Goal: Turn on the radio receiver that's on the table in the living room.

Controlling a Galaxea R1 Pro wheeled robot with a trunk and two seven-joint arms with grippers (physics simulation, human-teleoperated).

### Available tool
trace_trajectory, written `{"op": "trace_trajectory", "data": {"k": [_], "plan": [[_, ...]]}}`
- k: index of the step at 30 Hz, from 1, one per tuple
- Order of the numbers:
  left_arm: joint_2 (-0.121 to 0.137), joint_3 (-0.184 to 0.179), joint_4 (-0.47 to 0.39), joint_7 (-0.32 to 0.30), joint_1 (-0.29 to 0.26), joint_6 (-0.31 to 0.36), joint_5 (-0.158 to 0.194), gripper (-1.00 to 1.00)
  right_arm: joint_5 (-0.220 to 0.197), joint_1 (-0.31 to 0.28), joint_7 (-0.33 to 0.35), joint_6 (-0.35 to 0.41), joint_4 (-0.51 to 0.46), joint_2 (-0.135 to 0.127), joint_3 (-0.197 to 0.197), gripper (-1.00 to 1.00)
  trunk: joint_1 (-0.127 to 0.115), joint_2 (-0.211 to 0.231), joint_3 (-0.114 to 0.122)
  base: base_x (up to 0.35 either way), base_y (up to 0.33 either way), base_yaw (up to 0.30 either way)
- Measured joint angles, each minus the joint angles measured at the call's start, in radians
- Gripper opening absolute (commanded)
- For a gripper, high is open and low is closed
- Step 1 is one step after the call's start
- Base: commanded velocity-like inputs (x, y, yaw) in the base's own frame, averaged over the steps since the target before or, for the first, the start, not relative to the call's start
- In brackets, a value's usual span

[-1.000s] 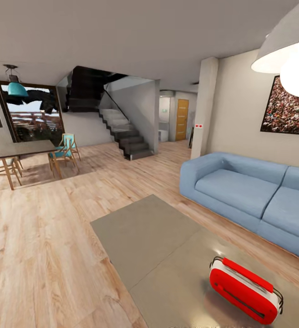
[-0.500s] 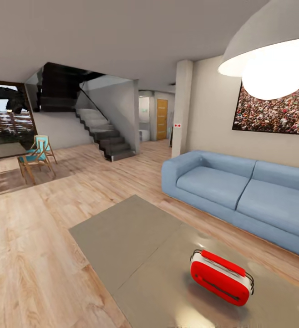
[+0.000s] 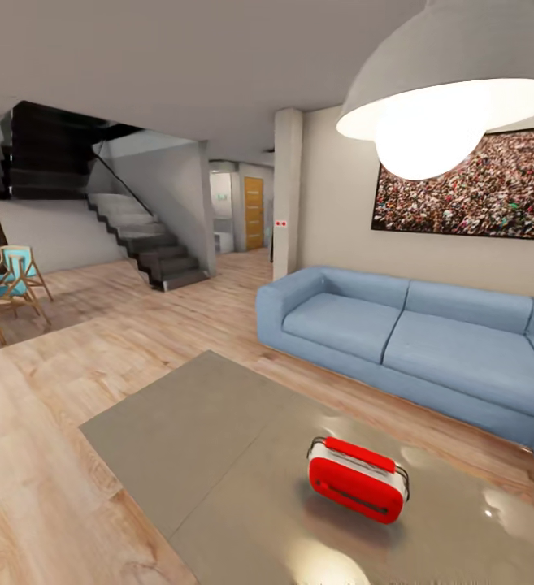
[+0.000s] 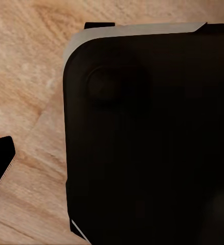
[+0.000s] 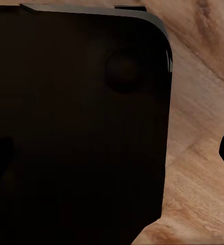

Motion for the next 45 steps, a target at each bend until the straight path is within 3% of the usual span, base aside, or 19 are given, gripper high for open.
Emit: {"op": "trace_trajectory", "data": {"k": [26, 45], "plan": [[0.000, 0.000, 0.000, -0.001, 0.000, 0.000, 0.000, 1.00, 0.000, 0.000, 0.000, 0.000, 0.000, 0.000, 0.000, 1.00, 0.000, 0.000, 0.000, 0.007, 0.007, -0.283], [0.000, 0.002, 0.000, -0.003, 0.000, 0.000, -0.001, 1.00, 0.005, 0.000, -0.007, 0.000, 0.000, 0.000, -0.001, 1.00, 0.000, 0.000, 0.000, 0.227, 0.211, -0.025]]}}
